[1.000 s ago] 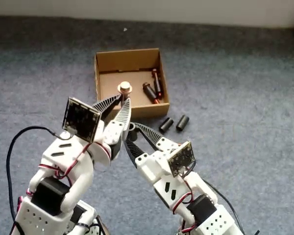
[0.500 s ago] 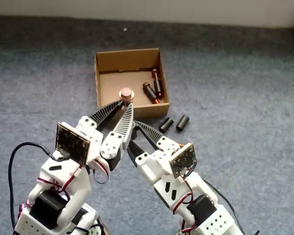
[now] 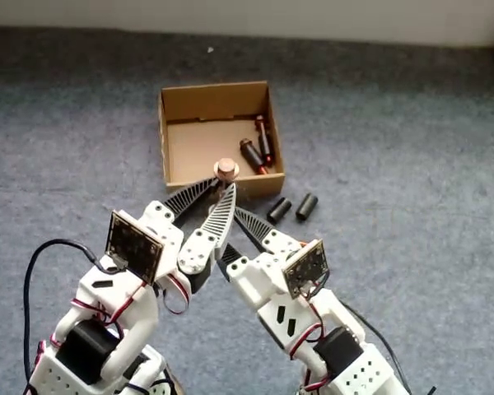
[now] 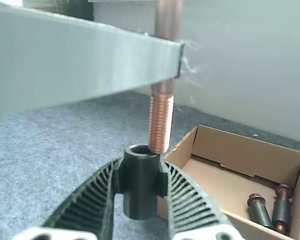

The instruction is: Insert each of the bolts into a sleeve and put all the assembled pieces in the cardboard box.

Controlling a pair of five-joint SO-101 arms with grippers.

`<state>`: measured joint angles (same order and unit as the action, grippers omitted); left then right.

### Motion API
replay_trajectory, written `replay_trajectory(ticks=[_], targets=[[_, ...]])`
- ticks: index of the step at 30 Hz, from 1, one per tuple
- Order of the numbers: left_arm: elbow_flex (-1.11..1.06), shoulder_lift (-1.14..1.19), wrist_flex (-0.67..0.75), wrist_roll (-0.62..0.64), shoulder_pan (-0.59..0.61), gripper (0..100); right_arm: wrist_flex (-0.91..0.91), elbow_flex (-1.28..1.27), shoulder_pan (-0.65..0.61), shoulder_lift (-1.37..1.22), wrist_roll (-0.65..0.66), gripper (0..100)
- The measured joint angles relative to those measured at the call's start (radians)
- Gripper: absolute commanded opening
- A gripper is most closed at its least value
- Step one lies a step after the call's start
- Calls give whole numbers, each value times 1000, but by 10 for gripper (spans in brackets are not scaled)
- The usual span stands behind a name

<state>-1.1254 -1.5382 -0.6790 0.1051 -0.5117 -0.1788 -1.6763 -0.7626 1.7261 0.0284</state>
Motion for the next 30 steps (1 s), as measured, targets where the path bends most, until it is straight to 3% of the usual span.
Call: replay_trajectory(ticks=[9,30], targets=[[-5,5,2,0,77,5,0,0,-2,2,0,4],[28,12,-34,-2,38,5,0,0,-2,2,0,4]])
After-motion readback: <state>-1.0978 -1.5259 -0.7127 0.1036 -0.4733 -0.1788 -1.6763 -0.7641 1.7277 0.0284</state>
